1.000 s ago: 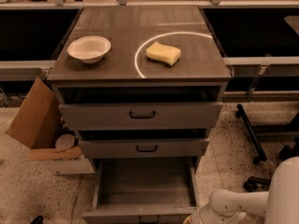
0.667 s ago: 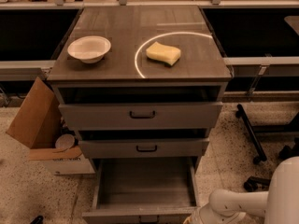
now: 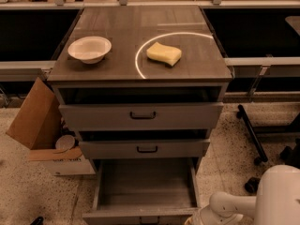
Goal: Close bottom drawer
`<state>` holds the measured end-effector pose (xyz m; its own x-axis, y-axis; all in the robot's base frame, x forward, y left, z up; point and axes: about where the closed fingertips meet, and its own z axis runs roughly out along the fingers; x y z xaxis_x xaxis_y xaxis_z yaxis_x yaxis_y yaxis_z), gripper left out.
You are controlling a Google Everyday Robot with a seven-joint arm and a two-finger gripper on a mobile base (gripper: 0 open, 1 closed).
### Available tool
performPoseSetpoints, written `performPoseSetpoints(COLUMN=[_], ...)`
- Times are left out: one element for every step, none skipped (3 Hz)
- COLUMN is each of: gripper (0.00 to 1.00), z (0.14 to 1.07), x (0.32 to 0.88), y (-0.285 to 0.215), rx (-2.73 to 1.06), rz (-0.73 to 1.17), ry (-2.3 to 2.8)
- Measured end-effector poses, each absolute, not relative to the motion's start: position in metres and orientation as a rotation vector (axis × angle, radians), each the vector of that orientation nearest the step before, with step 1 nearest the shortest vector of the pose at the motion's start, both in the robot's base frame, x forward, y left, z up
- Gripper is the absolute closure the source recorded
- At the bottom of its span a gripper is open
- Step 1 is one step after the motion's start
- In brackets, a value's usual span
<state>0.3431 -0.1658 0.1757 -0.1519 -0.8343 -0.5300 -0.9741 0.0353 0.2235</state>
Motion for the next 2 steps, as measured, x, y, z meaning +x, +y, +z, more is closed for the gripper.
performPoseSetpoints(gripper=[1.0,1.0], z=[0.157,0.156], x=[0.355,0.383], y=[-0.17,-0.166], rx=[-1.83,-1.829], rz=[0.758,0.609], ry=[2.069,2.055])
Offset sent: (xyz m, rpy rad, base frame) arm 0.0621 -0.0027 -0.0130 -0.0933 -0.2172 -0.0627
